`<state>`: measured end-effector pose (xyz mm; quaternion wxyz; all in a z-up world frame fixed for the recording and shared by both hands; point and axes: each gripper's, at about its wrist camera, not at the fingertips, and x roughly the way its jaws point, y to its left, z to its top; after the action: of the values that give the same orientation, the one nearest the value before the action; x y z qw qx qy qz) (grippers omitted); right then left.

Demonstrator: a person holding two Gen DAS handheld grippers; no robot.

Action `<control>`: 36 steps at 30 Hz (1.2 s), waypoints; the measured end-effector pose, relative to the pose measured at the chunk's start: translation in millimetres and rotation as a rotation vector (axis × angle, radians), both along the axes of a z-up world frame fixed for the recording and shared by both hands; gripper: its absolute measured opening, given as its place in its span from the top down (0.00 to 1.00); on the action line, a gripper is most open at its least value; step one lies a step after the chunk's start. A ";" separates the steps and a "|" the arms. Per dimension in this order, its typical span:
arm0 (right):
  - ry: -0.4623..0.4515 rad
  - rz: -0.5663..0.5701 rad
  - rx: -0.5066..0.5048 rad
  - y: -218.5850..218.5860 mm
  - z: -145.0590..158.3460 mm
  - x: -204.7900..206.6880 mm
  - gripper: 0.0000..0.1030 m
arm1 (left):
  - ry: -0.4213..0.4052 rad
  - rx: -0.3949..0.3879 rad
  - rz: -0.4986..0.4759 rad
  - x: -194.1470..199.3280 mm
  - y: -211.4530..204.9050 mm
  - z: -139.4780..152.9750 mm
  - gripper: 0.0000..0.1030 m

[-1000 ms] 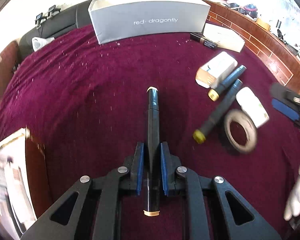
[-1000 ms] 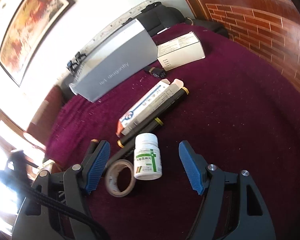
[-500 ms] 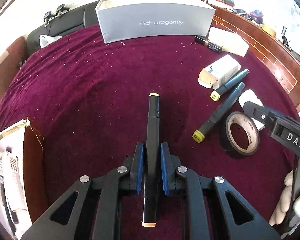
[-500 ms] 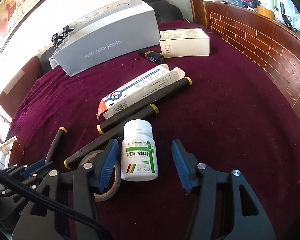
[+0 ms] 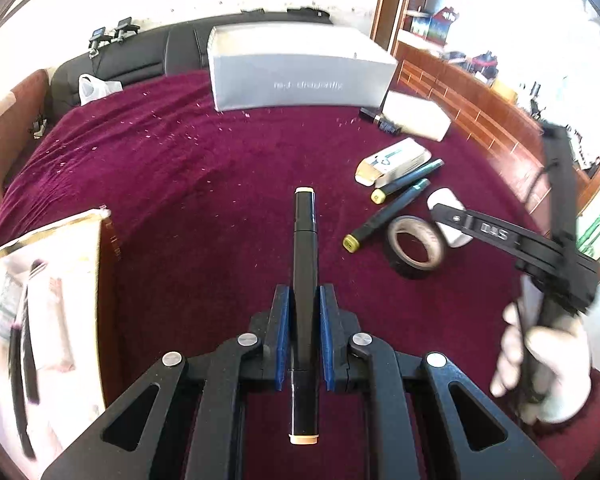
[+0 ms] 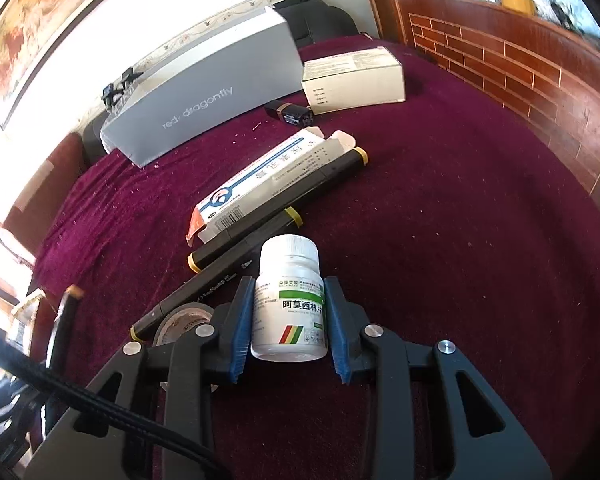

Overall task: Organize objects
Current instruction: 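Grasp the black cream-capped marker with the left tool while the right grasps the white pill bottle, then carry the marker and pill bottle toward the white tray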

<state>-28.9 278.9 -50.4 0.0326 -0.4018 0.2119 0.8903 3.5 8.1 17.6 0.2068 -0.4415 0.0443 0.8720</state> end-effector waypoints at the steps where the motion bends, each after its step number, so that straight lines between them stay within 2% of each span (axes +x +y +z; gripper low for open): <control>1: 0.004 -0.003 -0.015 2.3 -0.2 1.4 0.70 | 0.001 0.020 0.004 6.5 -7.1 3.8 0.89; 8: 0.018 -0.017 -0.039 3.2 2.4 8.1 0.70 | 0.033 0.107 0.078 41.3 -71.3 24.6 0.89; 13: 0.007 0.010 -0.134 0.8 6.7 24.9 0.70 | 0.087 0.110 0.160 60.1 -128.8 37.3 0.89; 19: 0.025 0.077 -0.209 -21.0 27.4 51.2 0.70 | 0.084 0.149 0.280 70.8 -189.4 31.5 0.89; 23: 0.041 0.156 -0.226 -52.6 43.9 55.8 0.70 | 0.081 0.149 0.343 77.1 -218.2 22.0 0.88; 28: 0.052 0.272 -0.214 -106.2 59.2 56.1 0.69 | 0.106 0.102 0.418 85.5 -245.1 16.8 0.88; 31: 0.042 0.338 -0.207 -141.0 62.1 53.7 0.69 | 0.115 0.085 0.458 85.8 -258.7 16.1 0.88; 36: 0.004 0.443 -0.251 -192.3 57.6 45.1 0.69 | 0.091 0.079 0.493 80.6 -279.1 8.3 0.88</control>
<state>16.2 86.6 7.2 -0.2139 -0.4378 0.2276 0.8431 84.2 -271.0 25.9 0.0027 -0.3908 -0.0897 0.9161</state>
